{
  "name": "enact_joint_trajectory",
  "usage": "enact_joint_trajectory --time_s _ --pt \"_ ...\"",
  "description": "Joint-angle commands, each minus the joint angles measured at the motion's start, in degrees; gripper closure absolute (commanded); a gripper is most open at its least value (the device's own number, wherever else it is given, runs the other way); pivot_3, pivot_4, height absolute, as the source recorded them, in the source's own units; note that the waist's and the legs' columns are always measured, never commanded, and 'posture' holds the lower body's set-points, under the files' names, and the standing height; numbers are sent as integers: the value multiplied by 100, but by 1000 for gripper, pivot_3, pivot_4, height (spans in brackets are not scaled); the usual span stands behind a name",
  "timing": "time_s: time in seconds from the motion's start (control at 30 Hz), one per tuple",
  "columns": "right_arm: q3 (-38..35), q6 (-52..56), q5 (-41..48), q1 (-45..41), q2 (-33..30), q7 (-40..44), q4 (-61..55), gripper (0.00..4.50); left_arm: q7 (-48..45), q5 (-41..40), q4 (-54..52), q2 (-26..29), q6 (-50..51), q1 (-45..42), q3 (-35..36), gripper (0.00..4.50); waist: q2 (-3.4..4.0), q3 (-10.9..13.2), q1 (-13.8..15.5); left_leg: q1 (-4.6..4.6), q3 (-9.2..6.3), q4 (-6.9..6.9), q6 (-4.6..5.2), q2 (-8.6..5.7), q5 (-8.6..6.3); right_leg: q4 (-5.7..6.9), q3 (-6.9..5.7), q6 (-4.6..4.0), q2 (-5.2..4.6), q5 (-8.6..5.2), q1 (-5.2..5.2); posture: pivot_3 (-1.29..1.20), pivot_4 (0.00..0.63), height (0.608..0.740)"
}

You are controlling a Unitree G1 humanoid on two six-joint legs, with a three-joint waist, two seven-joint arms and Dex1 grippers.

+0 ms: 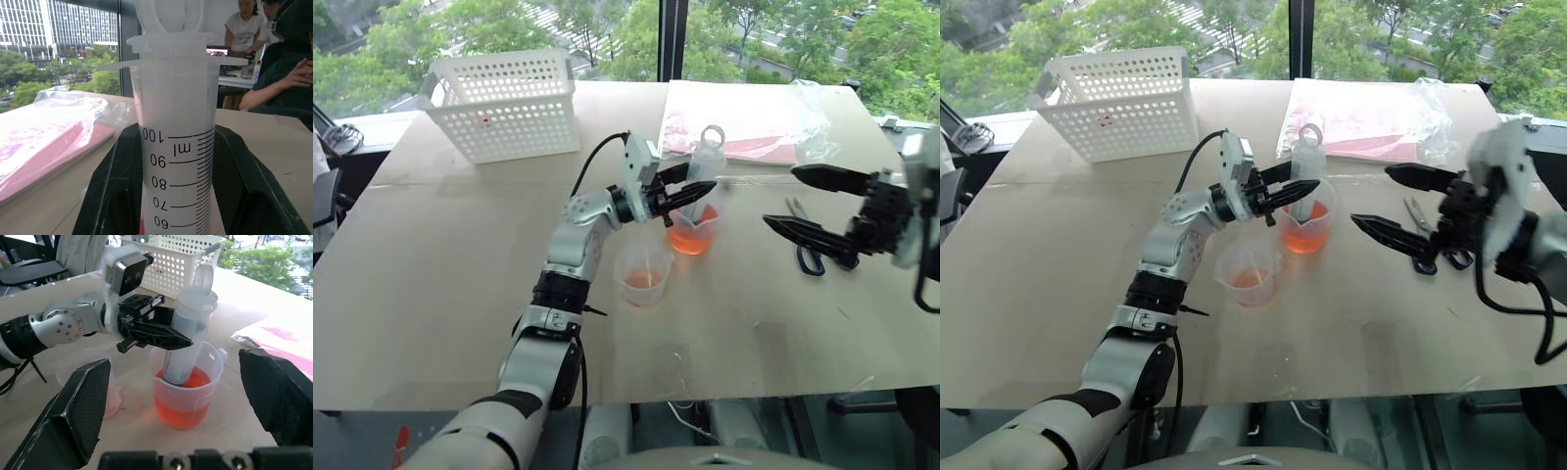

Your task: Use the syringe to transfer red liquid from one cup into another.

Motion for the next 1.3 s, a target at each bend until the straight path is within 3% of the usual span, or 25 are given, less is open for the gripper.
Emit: enact_joint_trajectory --time_s 0.03,0.07,0.13,0.3,0.37,0.83,0.97,1.07,1.17,1.2,1.3 --pt "575 400 -262 -1058 305 -544 545 0 -44 -56 -171 -64 -135 -5 -33 3165 1 0 -12 1 0 1 0 0 0 1 0 -1 0 0 -1 0 150 740" --pt "745 465 -401 -1350 442 -661 693 568 -34 -50 -182 -70 -140 8 -37 3165 1 0 -9 0 2 1 0 0 0 3 -2 -1 0 0 -2 0 150 740" --pt "981 552 -610 -1763 675 -809 906 1223 -17 -35 -206 -81 -148 36 -48 3165 1 -1 1 -5 4 -1 0 1 0 4 -10 -3 2 -1 -4 0 150 740" --pt "1280 811 -991 -2384 1145 -975 1339 1223 72 23 -277 -97 -170 96 -88 3165 2 -1 37 -18 11 -6 0 1 0 4 -6 -3 0 -1 -19 0 150 740" --pt "1306 867 -1076 -2474 1214 -926 1361 1912 110 32 -307 -105 -172 113 -98 3165 2 -1 67 -23 9 -8 0 0 0 0 -10 -2 -2 -1 -22 0 150 740" --pt "1459 1332 -1687 -2784 1515 -1036 1068 1912 293 54 -407 -110 -201 168 -172 3165 3 -1 46 -21 12 -7 0 0 0 11 -9 -2 -3 0 -26 0 150 740" --pt "1957 1284 -2365 -2760 1481 -1266 794 1912 352 76 -460 -120 -211 188 -199 3165 4 -2 45 -21 12 -8 0 0 0 11 -8 -2 -3 0 -27 0 150 740" --pt "2225 1262 -2757 -2773 1493 -1351 660 2808 381 73 -546 -131 -194 236 -225 3165 4 -2 41 -21 15 -7 0 0 0 12 -6 -2 -3 0 -29 0 150 740" --pt "2307 1332 -2886 -2773 1576 -1360 538 4242 415 57 -605 -124 -168 263 -241 3165 4 -2 41 -21 14 -7 0 0 0 13 -6 -2 -3 0 -30 0 150 740" --pt "2354 1327 -2946 -2788 1576 -1340 498 4475 424 55 -615 -118 -163 268 -244 3165 4 -2 41 -21 15 -7 0 0 0 14 -6 -2 -3 0 -30 0 150 740" --pt "2364 1342 -3060 -2855 1645 -1324 444 4475 439 43 -648 -105 -133 287 -248 3165 4 -2 42 -21 15 -7 0 0 0 14 -6 -2 -3 0 -30 0 150 740"
